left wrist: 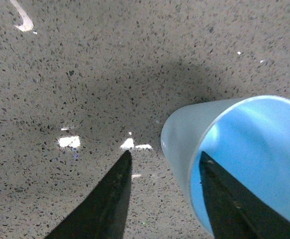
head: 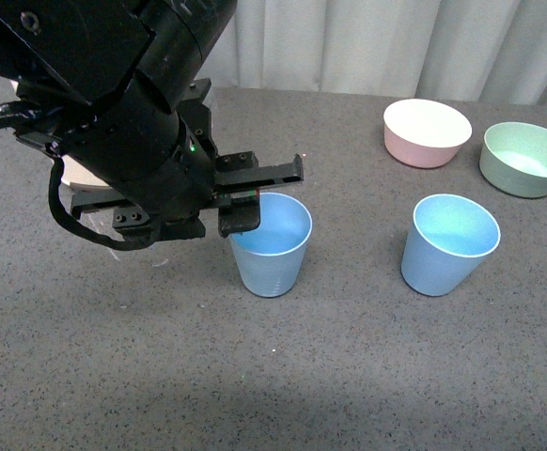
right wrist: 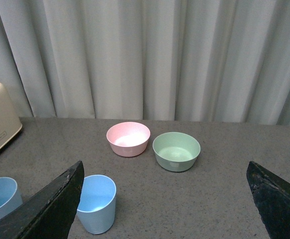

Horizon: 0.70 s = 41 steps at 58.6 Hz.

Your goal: Stack blue cups with both arms

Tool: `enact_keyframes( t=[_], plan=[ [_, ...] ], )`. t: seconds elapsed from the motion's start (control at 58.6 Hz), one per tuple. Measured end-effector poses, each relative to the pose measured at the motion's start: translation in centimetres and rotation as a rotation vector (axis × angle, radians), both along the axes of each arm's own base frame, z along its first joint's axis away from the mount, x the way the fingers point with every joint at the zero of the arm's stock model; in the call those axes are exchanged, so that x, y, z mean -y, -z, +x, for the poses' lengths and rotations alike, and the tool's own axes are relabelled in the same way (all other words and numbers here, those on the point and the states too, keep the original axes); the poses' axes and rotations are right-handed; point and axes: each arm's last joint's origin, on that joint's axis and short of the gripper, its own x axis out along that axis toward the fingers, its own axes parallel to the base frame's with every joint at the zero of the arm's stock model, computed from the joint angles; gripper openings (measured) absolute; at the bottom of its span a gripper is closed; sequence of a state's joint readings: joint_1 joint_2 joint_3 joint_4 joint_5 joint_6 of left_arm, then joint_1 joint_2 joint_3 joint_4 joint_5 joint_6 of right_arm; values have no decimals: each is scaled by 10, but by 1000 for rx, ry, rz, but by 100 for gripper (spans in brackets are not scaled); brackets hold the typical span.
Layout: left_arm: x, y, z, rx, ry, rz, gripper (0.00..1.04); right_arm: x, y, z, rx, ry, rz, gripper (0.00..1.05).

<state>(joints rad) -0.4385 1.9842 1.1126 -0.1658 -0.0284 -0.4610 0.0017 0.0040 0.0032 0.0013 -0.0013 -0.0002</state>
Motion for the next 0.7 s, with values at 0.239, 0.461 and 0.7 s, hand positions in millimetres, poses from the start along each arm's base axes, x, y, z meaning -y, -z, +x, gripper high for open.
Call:
enact_keyframes(
  t=[0.239,0.461,0.7],
  plan=[
    [-4,-30,-5,66,-30,-29,79,0,0,0,0,0,0,95],
    [-23,0,-17,495,-78,174,76,0,0,0,0,-1,0,95],
    [-81,-42,-70,1082,-150,127,37,0,0,0,0,2,0,95]
  ],
)
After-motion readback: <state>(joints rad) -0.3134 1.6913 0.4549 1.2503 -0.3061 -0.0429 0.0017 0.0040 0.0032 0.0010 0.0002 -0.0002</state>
